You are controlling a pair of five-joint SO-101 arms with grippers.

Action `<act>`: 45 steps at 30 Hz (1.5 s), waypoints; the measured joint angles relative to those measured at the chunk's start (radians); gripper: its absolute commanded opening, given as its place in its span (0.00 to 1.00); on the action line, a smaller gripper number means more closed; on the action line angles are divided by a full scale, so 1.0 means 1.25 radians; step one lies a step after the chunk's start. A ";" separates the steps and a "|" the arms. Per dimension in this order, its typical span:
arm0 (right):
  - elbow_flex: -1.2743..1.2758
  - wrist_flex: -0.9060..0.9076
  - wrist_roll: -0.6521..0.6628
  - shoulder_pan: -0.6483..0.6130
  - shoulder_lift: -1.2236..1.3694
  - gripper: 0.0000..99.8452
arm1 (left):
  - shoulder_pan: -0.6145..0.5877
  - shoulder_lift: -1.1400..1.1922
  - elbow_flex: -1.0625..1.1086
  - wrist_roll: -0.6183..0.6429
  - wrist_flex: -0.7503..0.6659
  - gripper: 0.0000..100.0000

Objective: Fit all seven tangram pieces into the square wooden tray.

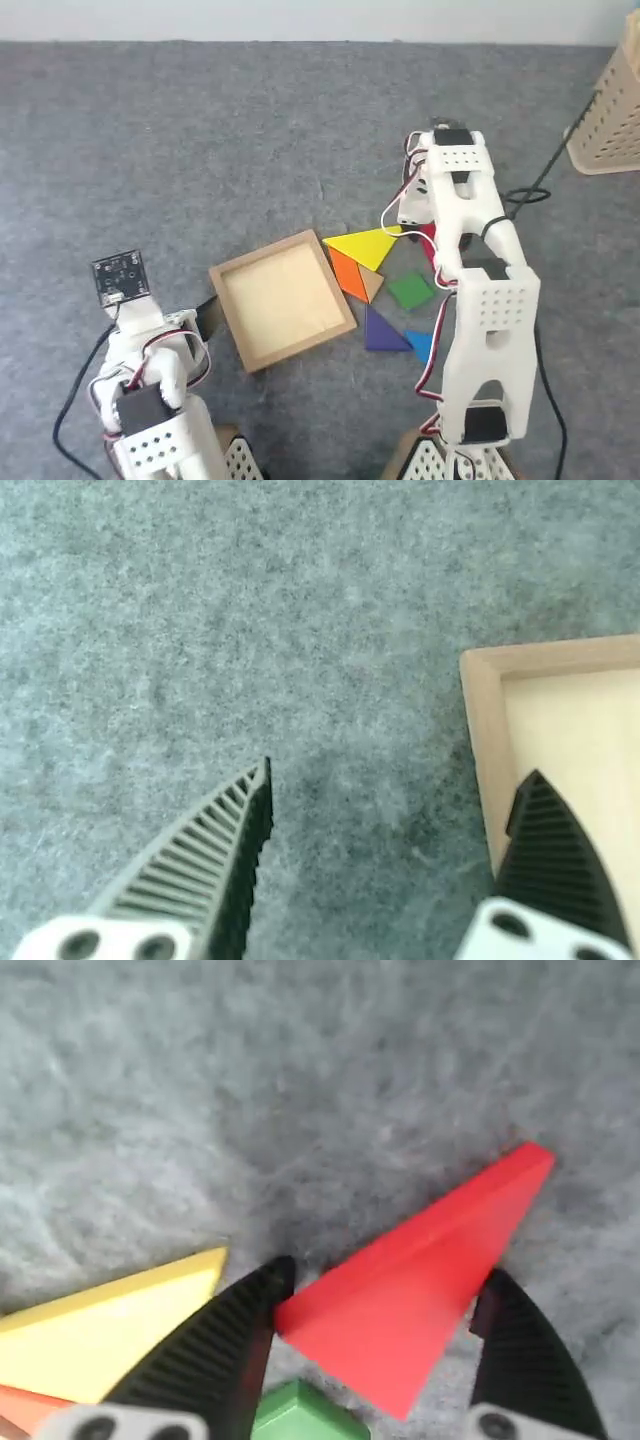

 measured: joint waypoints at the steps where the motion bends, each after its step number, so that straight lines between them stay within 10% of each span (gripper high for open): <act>1: 0.000 0.001 0.000 0.005 0.000 0.16 | 0.000 0.000 0.000 0.000 0.000 0.35; 21: 0.133 0.023 0.065 0.093 -0.203 0.01 | 0.000 0.000 0.000 0.000 0.000 0.35; 35: 0.664 -0.285 0.338 -0.304 -0.759 0.01 | 0.000 0.000 0.000 0.000 0.000 0.35; 45: 0.593 -0.366 0.442 -0.406 -0.599 0.01 | 0.000 0.000 0.000 0.000 0.000 0.35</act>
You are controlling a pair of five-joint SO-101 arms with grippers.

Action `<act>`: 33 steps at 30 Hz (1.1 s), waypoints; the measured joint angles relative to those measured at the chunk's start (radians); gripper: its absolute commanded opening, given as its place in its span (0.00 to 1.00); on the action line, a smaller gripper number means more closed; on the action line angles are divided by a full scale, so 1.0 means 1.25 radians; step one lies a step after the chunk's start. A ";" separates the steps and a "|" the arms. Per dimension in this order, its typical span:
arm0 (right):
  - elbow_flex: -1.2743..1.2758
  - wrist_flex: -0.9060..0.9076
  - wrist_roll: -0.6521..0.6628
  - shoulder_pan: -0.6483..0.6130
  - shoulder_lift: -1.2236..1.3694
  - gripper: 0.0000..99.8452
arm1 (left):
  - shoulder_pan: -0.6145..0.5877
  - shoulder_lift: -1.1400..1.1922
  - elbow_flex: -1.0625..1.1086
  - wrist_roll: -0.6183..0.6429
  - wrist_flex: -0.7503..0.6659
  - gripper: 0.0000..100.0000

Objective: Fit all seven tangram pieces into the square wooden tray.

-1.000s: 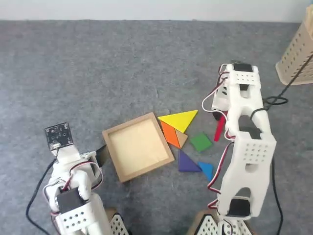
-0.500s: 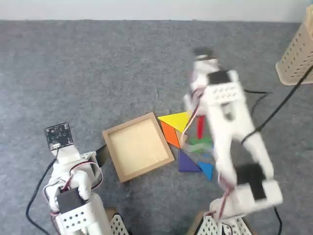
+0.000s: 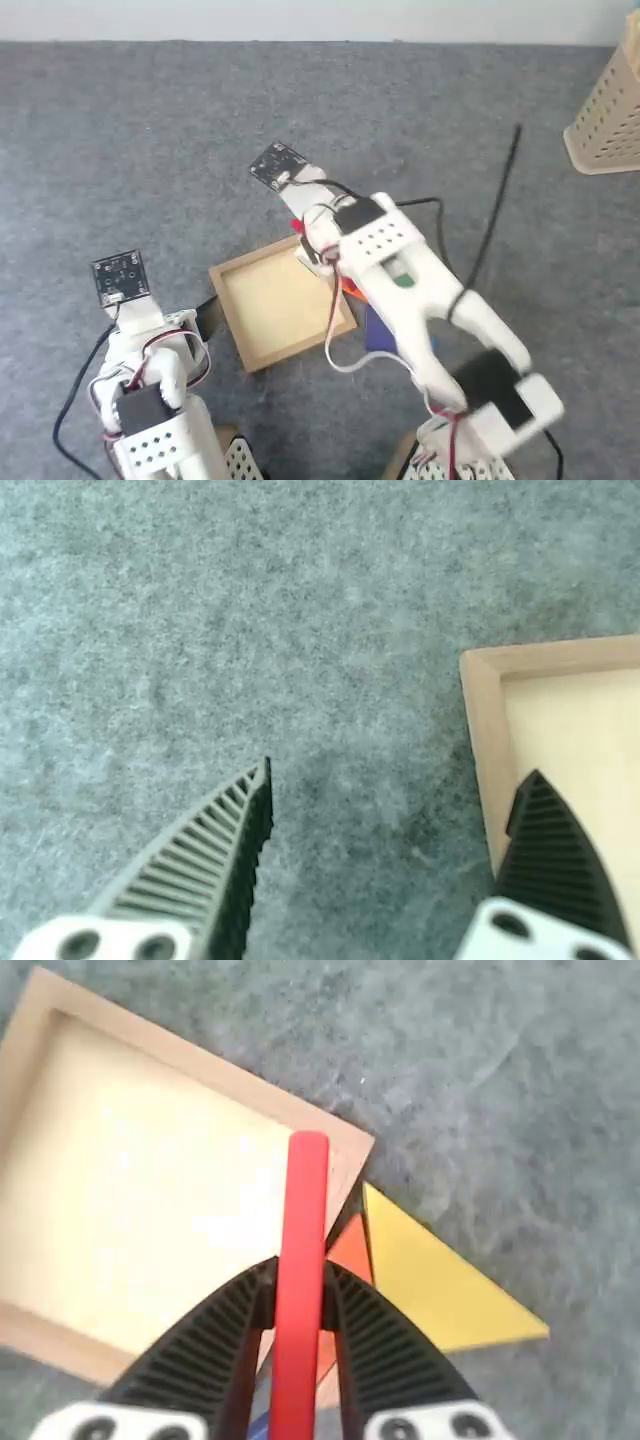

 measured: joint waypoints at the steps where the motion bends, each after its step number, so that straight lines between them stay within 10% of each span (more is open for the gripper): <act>1: -0.020 -0.001 0.010 0.000 0.027 0.01 | 0.000 0.000 0.000 0.000 0.000 0.35; 33: 0.050 -0.118 0.141 -0.095 0.099 0.13 | 0.000 0.000 0.000 0.000 0.000 0.35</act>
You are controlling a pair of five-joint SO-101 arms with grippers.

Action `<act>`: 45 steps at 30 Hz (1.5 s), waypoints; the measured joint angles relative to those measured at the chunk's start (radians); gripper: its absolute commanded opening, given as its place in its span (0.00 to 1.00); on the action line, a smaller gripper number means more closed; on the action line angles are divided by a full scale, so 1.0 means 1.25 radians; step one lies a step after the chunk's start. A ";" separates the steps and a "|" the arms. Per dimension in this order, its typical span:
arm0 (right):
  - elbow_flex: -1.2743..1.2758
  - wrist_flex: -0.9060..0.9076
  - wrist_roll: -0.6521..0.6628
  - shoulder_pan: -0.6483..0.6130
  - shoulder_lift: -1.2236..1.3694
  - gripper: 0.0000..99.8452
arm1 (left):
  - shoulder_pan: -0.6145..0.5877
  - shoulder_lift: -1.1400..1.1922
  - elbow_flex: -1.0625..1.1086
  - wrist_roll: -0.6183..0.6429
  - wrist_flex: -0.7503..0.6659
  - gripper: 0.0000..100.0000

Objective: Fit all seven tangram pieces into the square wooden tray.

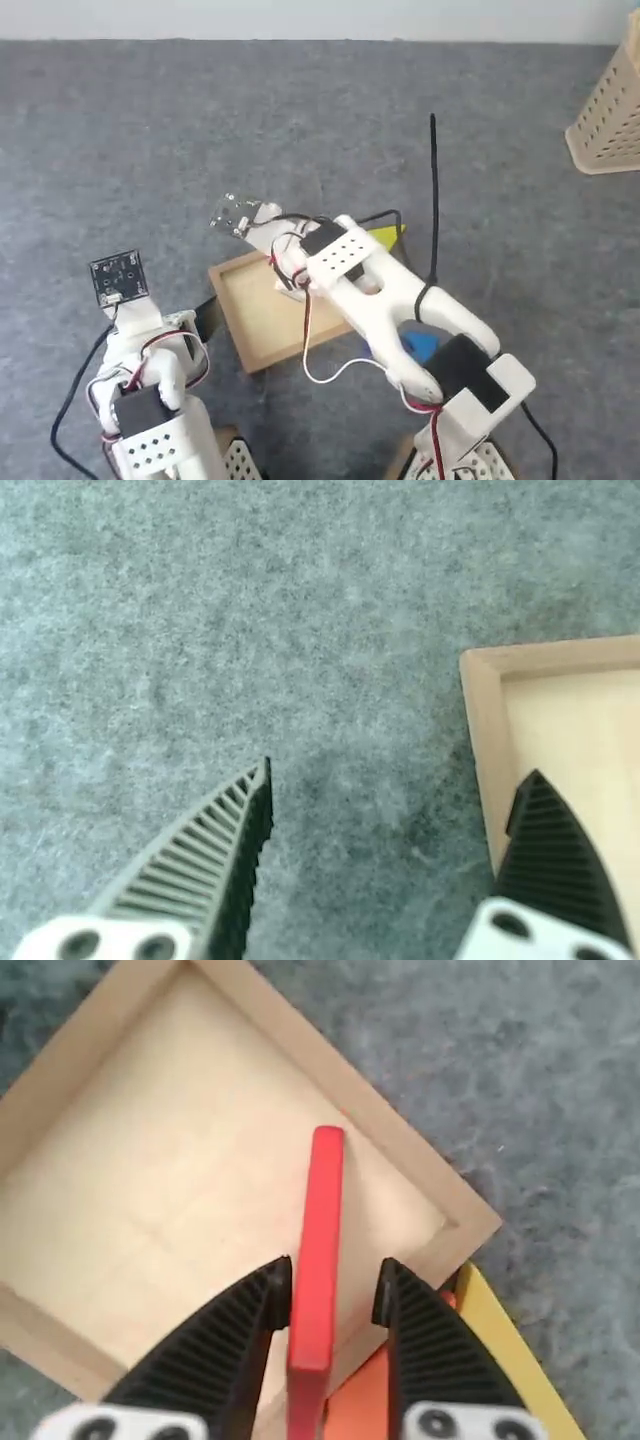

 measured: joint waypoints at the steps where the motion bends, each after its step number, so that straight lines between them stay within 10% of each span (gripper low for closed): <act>1: 0.000 0.000 0.000 0.000 0.000 0.13 | 0.000 0.000 0.000 0.000 0.000 0.35; 24: 0.174 0.090 0.001 0.001 -0.275 0.08 | 0.000 0.000 0.000 0.000 0.000 0.35; 45: 0.149 0.058 0.063 0.006 -0.080 0.01 | 0.000 0.000 0.000 0.000 0.000 0.35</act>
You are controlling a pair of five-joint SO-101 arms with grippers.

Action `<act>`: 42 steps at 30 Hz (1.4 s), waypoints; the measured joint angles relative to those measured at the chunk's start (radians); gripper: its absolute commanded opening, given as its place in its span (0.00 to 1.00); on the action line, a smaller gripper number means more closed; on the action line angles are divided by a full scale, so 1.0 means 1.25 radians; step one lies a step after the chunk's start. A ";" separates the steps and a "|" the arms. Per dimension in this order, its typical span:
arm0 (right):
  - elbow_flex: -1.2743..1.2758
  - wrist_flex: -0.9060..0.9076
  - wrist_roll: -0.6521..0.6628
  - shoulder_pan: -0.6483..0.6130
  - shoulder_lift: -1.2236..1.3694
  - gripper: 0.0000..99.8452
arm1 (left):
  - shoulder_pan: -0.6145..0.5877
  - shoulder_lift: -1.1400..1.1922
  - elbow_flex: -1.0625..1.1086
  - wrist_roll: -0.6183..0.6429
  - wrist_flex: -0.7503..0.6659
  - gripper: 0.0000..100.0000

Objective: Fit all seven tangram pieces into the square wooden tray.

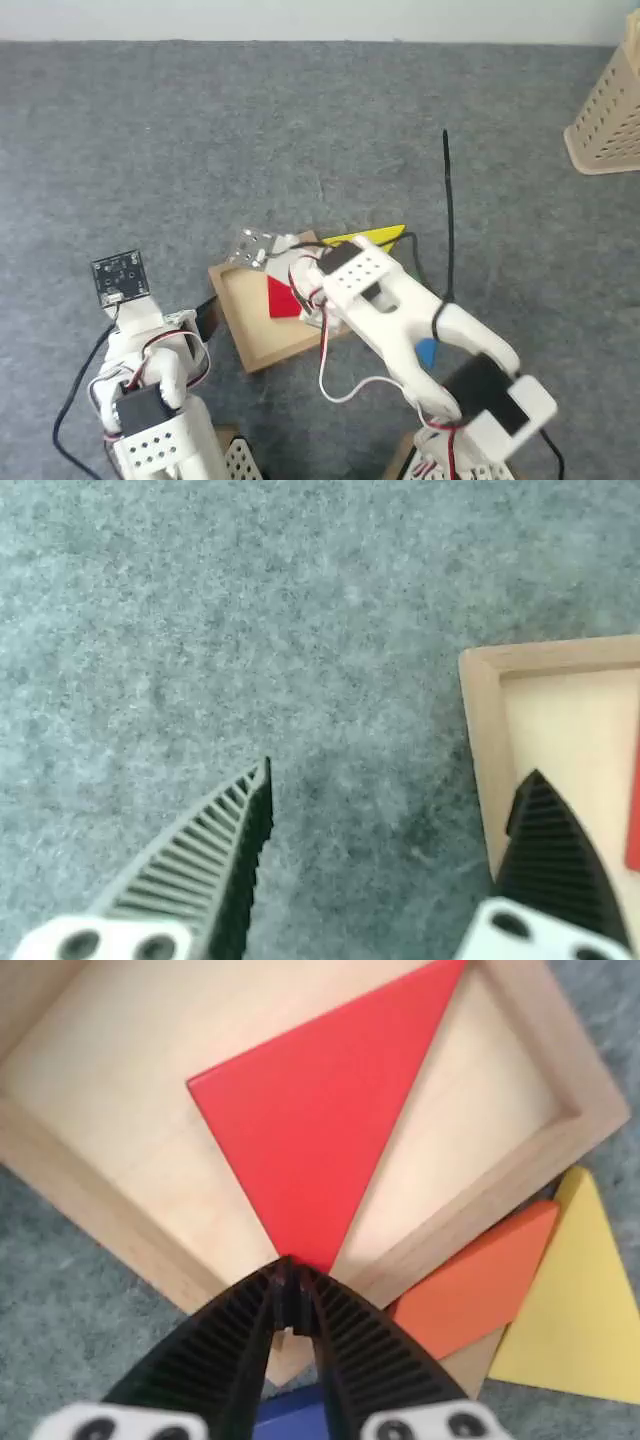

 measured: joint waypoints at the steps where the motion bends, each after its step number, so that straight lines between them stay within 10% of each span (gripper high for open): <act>1: -0.016 0.000 0.000 0.000 0.012 0.01 | 0.000 0.000 0.000 0.000 0.000 0.35; 25: -0.325 0.000 -0.201 0.083 0.244 0.01 | 0.000 0.000 0.000 0.000 0.000 0.35; 42: -0.099 -0.117 -0.245 0.001 0.063 0.01 | 0.000 0.000 0.000 0.000 0.000 0.35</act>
